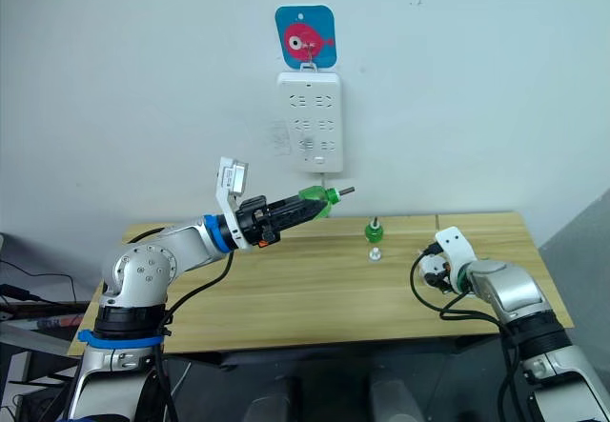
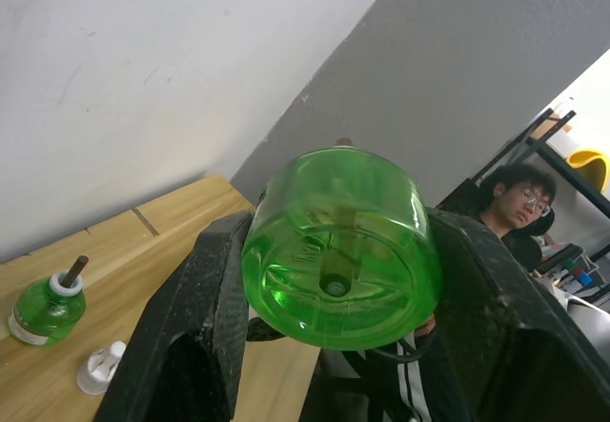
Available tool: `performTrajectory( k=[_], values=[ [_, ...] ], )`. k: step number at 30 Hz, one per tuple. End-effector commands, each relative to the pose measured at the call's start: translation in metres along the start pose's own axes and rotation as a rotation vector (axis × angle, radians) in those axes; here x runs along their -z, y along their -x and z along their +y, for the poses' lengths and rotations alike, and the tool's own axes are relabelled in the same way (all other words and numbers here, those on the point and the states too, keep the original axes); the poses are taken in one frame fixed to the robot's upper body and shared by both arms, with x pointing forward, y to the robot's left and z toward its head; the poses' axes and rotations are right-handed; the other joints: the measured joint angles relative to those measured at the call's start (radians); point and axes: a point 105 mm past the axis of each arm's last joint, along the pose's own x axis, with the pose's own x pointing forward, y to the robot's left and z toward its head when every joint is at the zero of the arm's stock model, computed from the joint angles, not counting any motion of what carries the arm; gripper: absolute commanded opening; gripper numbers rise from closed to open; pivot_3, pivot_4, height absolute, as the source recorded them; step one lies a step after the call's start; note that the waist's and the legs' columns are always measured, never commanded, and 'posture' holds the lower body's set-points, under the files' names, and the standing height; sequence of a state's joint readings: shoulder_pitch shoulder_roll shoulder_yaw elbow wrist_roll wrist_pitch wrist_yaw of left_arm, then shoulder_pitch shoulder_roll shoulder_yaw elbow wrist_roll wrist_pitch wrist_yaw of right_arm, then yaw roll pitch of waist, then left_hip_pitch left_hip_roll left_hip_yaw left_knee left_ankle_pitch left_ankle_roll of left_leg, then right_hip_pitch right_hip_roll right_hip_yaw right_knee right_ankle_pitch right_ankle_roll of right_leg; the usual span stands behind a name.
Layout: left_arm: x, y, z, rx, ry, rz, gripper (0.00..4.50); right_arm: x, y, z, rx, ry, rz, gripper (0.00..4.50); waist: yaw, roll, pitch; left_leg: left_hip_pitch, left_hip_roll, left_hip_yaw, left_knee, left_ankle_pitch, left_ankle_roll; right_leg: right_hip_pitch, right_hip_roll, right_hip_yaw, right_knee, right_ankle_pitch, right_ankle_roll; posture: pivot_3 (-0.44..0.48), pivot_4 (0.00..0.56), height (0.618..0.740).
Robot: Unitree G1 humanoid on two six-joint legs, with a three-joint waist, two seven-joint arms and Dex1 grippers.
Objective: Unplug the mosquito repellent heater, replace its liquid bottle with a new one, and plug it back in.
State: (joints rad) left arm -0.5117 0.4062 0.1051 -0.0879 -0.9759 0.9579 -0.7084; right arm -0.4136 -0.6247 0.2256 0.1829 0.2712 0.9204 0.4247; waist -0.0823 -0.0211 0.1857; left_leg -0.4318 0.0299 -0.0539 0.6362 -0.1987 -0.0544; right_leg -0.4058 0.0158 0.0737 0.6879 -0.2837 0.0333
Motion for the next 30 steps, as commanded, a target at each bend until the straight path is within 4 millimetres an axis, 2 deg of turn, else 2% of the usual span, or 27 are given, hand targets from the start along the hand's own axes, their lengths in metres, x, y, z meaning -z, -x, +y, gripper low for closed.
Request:
performTrajectory(
  k=[1, 2, 9, 13, 16, 17, 19, 23, 26, 30],
  values=[
    [-0.009, 0.001, -0.007, 0.017, -0.043, -0.022, 2.34, -0.009, 0.003, -0.007, 0.013, 0.000, -0.057, 4.31, 0.001, 0.000, 0.000, 0.000, 0.000, 0.000, 0.000, 0.000, 0.000, 0.000, 0.000, 0.000, 0.000, 0.000, 0.000, -0.036, 0.173, 0.740],
    [-0.009, 0.001, -0.007, 0.016, -0.043, -0.022, 2.34, -0.011, 0.004, -0.008, 0.017, 0.007, -0.071, 4.50, 0.001, 0.000, 0.001, 0.000, 0.000, 0.000, 0.000, 0.000, 0.000, 0.000, 0.000, 0.000, 0.000, 0.000, 0.000, -0.036, 0.173, 0.740],
    [-0.009, 0.005, -0.004, -0.002, -0.051, -0.016, 2.34, -0.023, 0.029, -0.010, -0.016, 0.029, -0.132, 4.50, 0.002, 0.000, 0.001, 0.000, 0.000, 0.000, 0.000, 0.000, 0.000, 0.000, 0.000, 0.000, 0.000, 0.000, 0.000, -0.050, 0.169, 0.740],
    [0.000, 0.023, -0.002, -0.031, -0.154, 0.088, 2.34, -0.031, 0.056, -0.001, -0.079, 0.107, -0.111, 4.50, -0.003, 0.001, 0.005, 0.000, 0.000, 0.000, -0.001, 0.000, 0.000, 0.000, 0.000, 0.001, 0.000, 0.000, 0.000, -0.047, 0.194, 0.740],
    [0.005, 0.036, -0.003, -0.023, -0.239, 0.156, 2.34, -0.034, 0.067, 0.006, -0.111, 0.129, -0.069, 4.50, -0.002, 0.000, 0.013, 0.002, 0.000, 0.000, -0.004, 0.000, 0.000, -0.001, 0.000, 0.001, -0.001, 0.000, 0.000, -0.043, 0.229, 0.740],
    [0.004, 0.038, -0.003, -0.017, -0.247, 0.158, 2.34, -0.035, 0.068, 0.007, -0.117, 0.127, -0.057, 4.50, -0.001, -0.001, 0.023, 0.002, 0.000, 0.000, -0.004, 0.000, 0.000, 0.000, 0.000, 0.001, -0.001, 0.000, -0.001, -0.043, 0.229, 0.740],
    [0.004, 0.041, -0.006, -0.007, -0.261, 0.166, 2.34, -0.036, 0.071, 0.009, -0.124, 0.114, -0.036, 4.50, 0.002, -0.002, 0.040, 0.003, 0.000, 0.000, -0.004, 0.001, 0.000, 0.000, 0.000, 0.001, -0.001, 0.000, -0.001, -0.041, 0.264, 0.740],
    [0.012, 0.039, -0.016, 0.044, -0.272, 0.186, 2.34, -0.037, 0.059, 0.011, -0.106, 0.105, 0.033, 4.50, 0.006, -0.003, 0.072, 0.001, 0.000, 0.001, -0.004, 0.001, 0.001, 0.000, -0.001, 0.001, -0.004, 0.000, 0.001, -0.033, 0.307, 0.740],
    [0.021, 0.036, -0.023, 0.081, -0.311, 0.217, 2.34, -0.040, 0.053, 0.003, -0.048, 0.127, 0.048, 4.50, 0.014, -0.003, 0.090, -0.002, 0.000, 0.001, -0.006, 0.001, 0.001, -0.002, -0.002, 0.001, -0.007, 0.001, 0.000, -0.029, 0.320, 0.740],
    [0.022, 0.032, -0.026, 0.093, -0.353, 0.203, 2.34, -0.048, 0.052, -0.009, 0.006, 0.148, 0.042, 4.50, 0.025, -0.003, 0.110, -0.004, 0.000, 0.001, -0.007, 0.000, 0.001, -0.004, -0.003, 0.000, -0.007, 0.002, -0.002, -0.025, 0.328, 0.740]
  ],
)
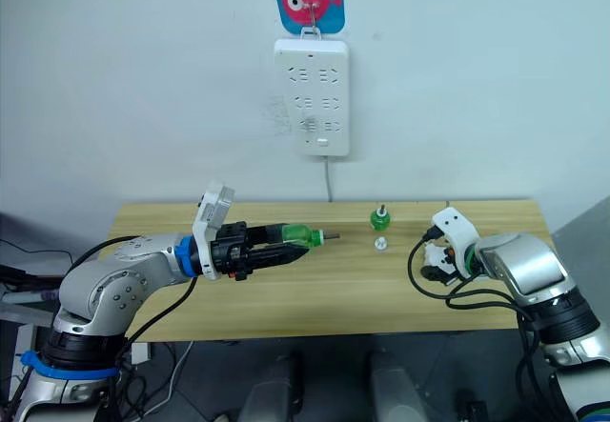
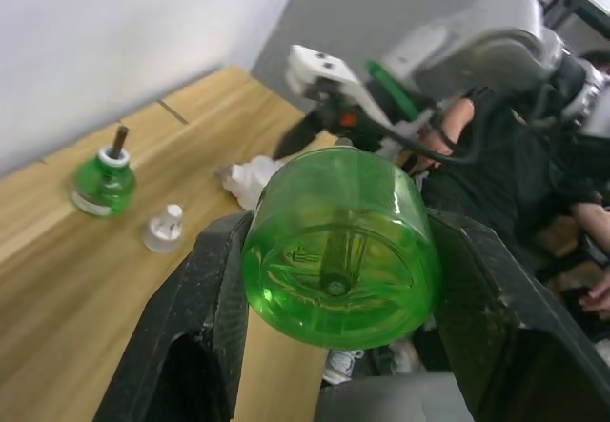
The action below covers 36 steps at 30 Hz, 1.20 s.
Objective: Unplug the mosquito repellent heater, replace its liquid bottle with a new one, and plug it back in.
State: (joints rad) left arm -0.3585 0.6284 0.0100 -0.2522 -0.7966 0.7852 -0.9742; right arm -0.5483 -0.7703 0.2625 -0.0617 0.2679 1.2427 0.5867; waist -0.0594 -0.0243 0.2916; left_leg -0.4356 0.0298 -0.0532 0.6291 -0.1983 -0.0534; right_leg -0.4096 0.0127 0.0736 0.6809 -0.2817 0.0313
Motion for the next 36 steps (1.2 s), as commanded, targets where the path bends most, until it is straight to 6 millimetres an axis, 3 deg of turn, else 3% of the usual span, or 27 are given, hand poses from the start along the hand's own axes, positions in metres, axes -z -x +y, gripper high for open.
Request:
performTrajectory(
  k=[1, 9, 18, 36],
  values=[
    [-0.007, -0.004, -0.010, 0.029, -0.092, -0.017, 2.34, -0.008, 0.005, -0.010, 0.044, 0.033, -0.014, 4.50, 0.003, 0.000, 0.007, 0.000, 0.000, 0.000, 0.000, 0.000, 0.000, 0.000, 0.000, 0.000, 0.000, 0.000, 0.000, -0.026, 0.328, 0.740],
    [-0.003, -0.006, -0.014, 0.030, -0.096, -0.020, 2.34, -0.010, 0.010, -0.008, 0.001, 0.070, 0.002, 4.50, 0.004, -0.001, 0.021, 0.000, 0.000, -0.001, 0.000, 0.000, 0.000, 0.000, 0.000, -0.001, 0.000, -0.002, 0.003, -0.017, 0.331, 0.740],
    [-0.002, -0.007, -0.016, 0.033, -0.115, -0.004, 2.34, -0.008, 0.011, -0.008, -0.071, 0.392, -0.008, 4.50, 0.004, 0.000, 0.027, 0.000, 0.000, 0.000, 0.000, 0.000, 0.000, 0.000, 0.000, -0.001, 0.000, -0.002, 0.003, -0.014, 0.336, 0.740],
    [-0.001, -0.011, -0.020, 0.060, -0.126, 0.012, 2.34, -0.006, -0.014, -0.027, -0.132, 0.453, 0.098, 4.50, 0.005, 0.000, 0.028, 0.000, 0.000, -0.001, 0.000, 0.000, 0.000, 0.000, 0.000, -0.001, 0.000, -0.001, 0.002, 0.001, 0.324, 0.740]
  ],
)
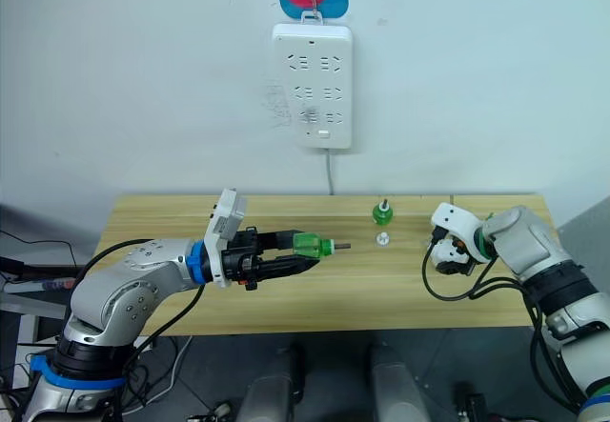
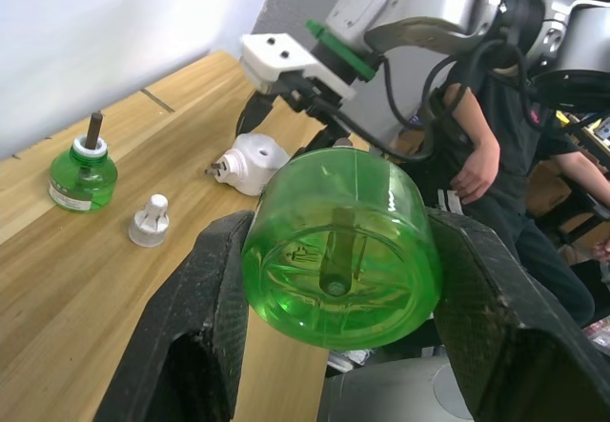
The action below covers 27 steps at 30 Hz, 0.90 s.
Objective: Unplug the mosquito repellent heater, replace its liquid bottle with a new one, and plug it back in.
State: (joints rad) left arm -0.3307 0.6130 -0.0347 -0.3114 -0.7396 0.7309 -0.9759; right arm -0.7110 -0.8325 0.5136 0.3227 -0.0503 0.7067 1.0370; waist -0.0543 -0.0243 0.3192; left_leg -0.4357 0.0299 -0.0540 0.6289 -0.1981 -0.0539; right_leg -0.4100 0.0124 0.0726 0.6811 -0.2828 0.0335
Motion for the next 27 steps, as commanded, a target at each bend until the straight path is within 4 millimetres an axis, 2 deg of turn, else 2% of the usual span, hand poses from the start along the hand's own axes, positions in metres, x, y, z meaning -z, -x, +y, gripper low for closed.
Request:
performTrajectory(
  k=[1, 8, 11, 14, 19, 23, 25, 27],
  values=[
    [-0.008, -0.001, -0.009, 0.034, -0.057, -0.011, 2.34, -0.002, 0.001, -0.007, 0.017, 0.044, 0.011, 4.50, 0.000, 0.000, 0.000, 0.000, 0.000, 0.000, 0.000, 0.000, 0.000, 0.000, 0.000, 0.000, 0.000, 0.000, 0.000, 0.001, 0.324, 0.740],
    [-0.007, 0.000, -0.008, 0.028, -0.059, -0.008, 2.34, 0.005, -0.005, -0.012, 0.015, 0.076, 0.047, 4.50, 0.002, 0.000, 0.000, 0.000, 0.000, 0.000, 0.000, 0.000, 0.000, 0.000, 0.000, 0.000, 0.000, 0.000, -0.001, 0.013, 0.325, 0.740],
    [-0.007, 0.000, -0.007, 0.027, -0.058, -0.008, 2.34, 0.003, -0.006, -0.013, 0.013, 0.068, 0.039, 3.92, 0.002, 0.000, 0.000, 0.000, 0.000, 0.000, 0.000, 0.000, 0.000, 0.000, 0.000, 0.000, 0.000, 0.001, -0.002, 0.014, 0.325, 0.740],
    [-0.005, 0.000, -0.006, 0.027, -0.057, -0.007, 2.34, 0.002, -0.005, -0.012, 0.011, 0.081, 0.034, 2.98, 0.002, 0.000, 0.000, 0.000, 0.000, 0.000, 0.000, 0.000, 0.000, 0.000, 0.000, 0.000, 0.001, 0.001, -0.002, 0.009, 0.320, 0.740],
    [-0.004, 0.002, -0.001, 0.034, -0.051, 0.001, 2.34, -0.009, 0.013, -0.014, 0.039, 0.113, -0.037, 2.98, 0.002, 0.000, 0.000, 0.000, 0.000, 0.000, 0.000, 0.000, 0.000, 0.000, -0.001, 0.000, 0.001, 0.001, -0.002, -0.019, 0.288, 0.740],
    [-0.009, 0.007, 0.006, 0.049, -0.035, 0.005, 2.34, -0.031, 0.058, 0.000, 0.031, 0.081, -0.209, 2.98, 0.005, 0.002, -0.001, 0.000, 0.000, -0.002, 0.000, 0.000, 0.000, 0.000, -0.001, -0.002, 0.001, 0.001, -0.002, -0.038, 0.262, 0.740],
    [-0.016, 0.012, 0.010, 0.057, -0.007, -0.003, 2.34, -0.042, 0.092, 0.017, -0.012, 0.016, -0.349, 2.98, 0.006, 0.002, -0.001, 0.000, 0.000, -0.002, 0.000, 0.000, 0.000, 0.000, -0.001, -0.002, 0.001, 0.002, -0.003, -0.053, 0.242, 0.740],
    [-0.025, 0.017, 0.013, 0.067, 0.021, -0.017, 2.34, -0.051, 0.126, 0.043, -0.093, -0.012, -0.505, 2.98, 0.010, 0.003, -0.002, 0.000, 0.000, -0.003, 0.000, 0.000, -0.001, 0.001, -0.001, -0.004, 0.001, 0.002, -0.004, -0.066, 0.227, 0.740]
  ],
)
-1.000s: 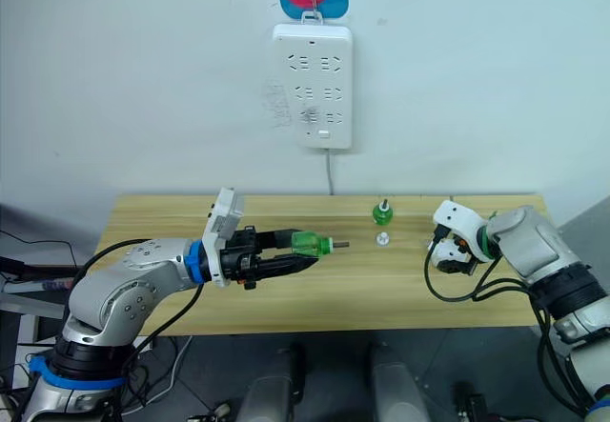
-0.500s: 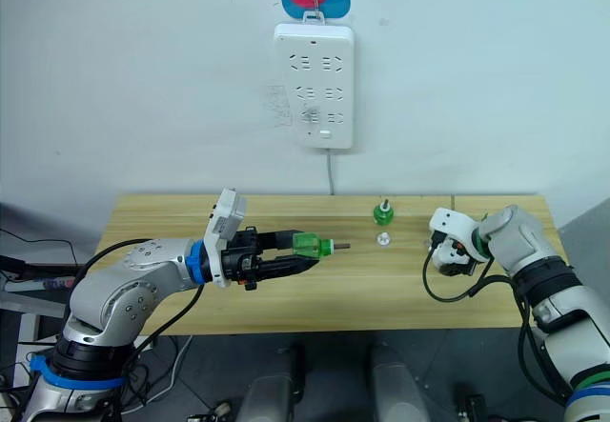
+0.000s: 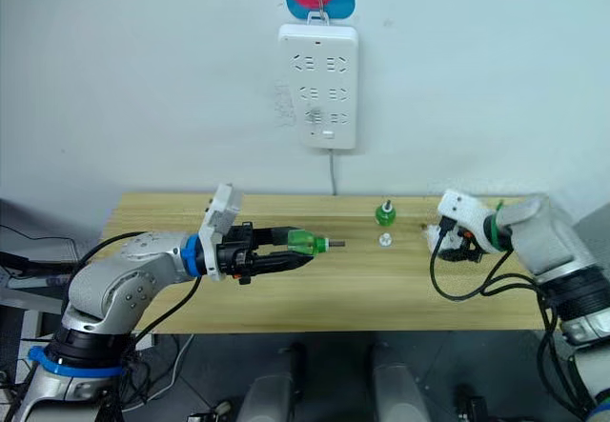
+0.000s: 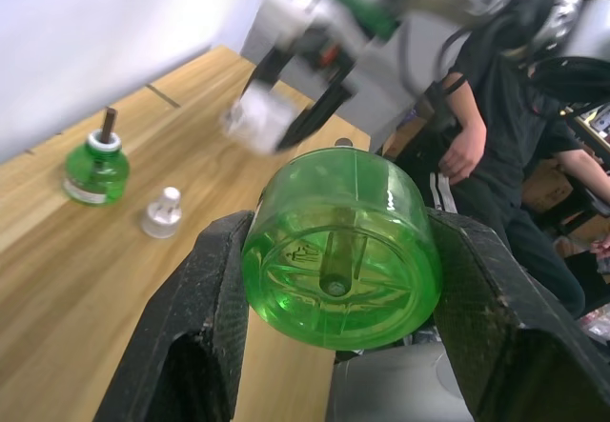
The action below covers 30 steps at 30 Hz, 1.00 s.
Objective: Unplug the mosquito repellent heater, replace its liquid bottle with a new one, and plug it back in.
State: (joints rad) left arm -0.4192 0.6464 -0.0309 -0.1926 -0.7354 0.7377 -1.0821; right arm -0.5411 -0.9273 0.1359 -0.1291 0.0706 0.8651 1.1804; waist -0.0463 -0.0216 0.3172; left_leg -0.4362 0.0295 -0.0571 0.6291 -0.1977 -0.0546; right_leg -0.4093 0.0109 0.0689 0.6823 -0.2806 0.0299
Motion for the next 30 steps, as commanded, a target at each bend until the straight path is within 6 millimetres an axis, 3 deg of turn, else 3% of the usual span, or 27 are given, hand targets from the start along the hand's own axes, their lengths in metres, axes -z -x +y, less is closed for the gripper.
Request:
performTrajectory(
  k=[1, 7, 13, 30],
  values=[
    [-0.018, 0.010, -0.001, 0.032, 0.011, -0.033, 2.34, -0.040, 0.050, 0.037, -0.108, -0.047, -0.259, 2.98, 0.002, 0.000, -0.001, 0.000, 0.000, 0.000, 0.000, 0.000, 0.000, 0.000, 0.000, -0.001, 0.000, 0.000, 0.000, -0.071, 0.224, 0.740],
    [-0.048, 0.010, -0.012, 0.138, 0.043, -0.070, 2.34, -0.069, 0.076, 0.078, -0.268, -0.175, -0.531, 2.98, -0.007, -0.005, -0.008, 0.000, -0.001, -0.001, 0.001, 0.002, -0.004, 0.001, 0.000, -0.002, 0.000, 0.000, 0.001, -0.090, 0.198, 0.740],
    [-0.072, 0.005, -0.031, 0.241, 0.098, -0.113, 2.34, -0.095, 0.075, 0.094, -0.394, -0.228, -0.683, 2.98, -0.019, -0.005, -0.018, 0.001, 0.000, -0.001, 0.001, 0.005, -0.007, 0.001, 0.000, -0.001, 0.001, 0.001, 0.005, -0.071, 0.177, 0.740],
    [-0.067, 0.001, -0.040, 0.271, 0.107, -0.094, 2.34, -0.116, 0.069, 0.111, -0.532, -0.238, -0.735, 2.98, -0.016, -0.005, -0.034, 0.001, 0.000, 0.000, 0.001, 0.005, -0.007, 0.001, 0.001, -0.001, 0.002, 0.004, 0.000, -0.048, 0.169, 0.740]
  ],
)
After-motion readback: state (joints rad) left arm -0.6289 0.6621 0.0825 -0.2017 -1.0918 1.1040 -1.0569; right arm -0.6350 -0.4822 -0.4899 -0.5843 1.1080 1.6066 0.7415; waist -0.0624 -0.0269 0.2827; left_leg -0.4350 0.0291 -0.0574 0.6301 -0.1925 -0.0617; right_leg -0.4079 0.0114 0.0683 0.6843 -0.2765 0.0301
